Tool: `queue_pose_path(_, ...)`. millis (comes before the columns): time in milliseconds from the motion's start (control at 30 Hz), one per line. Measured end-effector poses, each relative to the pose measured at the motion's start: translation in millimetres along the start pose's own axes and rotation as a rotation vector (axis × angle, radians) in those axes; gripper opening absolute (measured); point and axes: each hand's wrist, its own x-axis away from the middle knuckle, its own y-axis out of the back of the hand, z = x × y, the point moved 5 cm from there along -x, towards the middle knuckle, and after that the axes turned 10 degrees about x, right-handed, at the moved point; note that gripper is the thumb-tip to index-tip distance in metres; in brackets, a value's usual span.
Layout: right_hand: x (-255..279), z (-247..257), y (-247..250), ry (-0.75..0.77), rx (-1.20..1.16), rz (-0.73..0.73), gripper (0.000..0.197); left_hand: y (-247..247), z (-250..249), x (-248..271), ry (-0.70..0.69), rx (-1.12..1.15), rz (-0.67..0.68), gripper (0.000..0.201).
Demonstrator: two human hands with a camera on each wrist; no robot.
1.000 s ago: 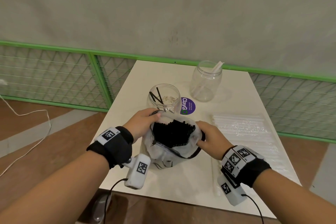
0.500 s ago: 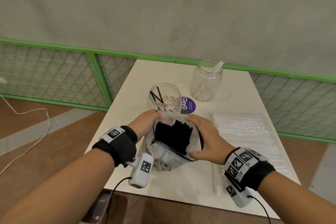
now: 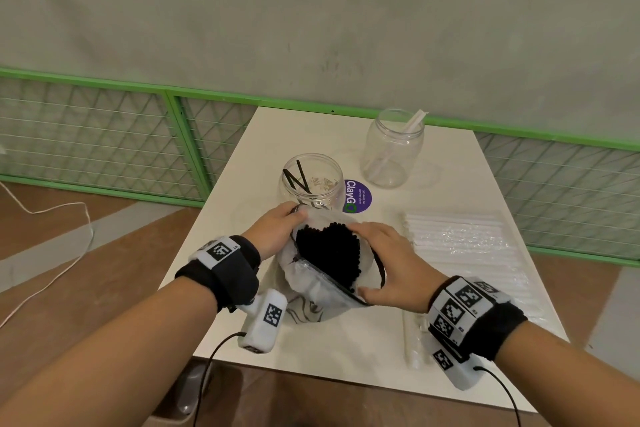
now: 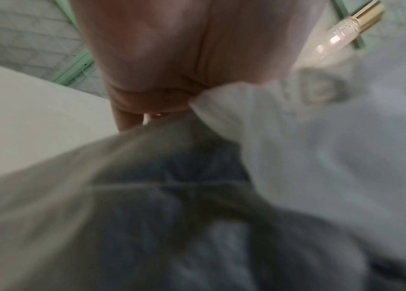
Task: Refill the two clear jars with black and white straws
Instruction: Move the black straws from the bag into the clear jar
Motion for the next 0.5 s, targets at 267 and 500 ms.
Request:
queue_pose_path(267, -12, -6, -22, -0.195, -0.15, 0.159, 0.126, 9, -2, 25, 0.006, -0.324, 0.093, 0.096)
queue_pose_path(500, -14, 0, -27, -0.192, -0.342, 0.101, 0.081, 13, 15, 39, 0.177, -0.086, 0.081, 0.036)
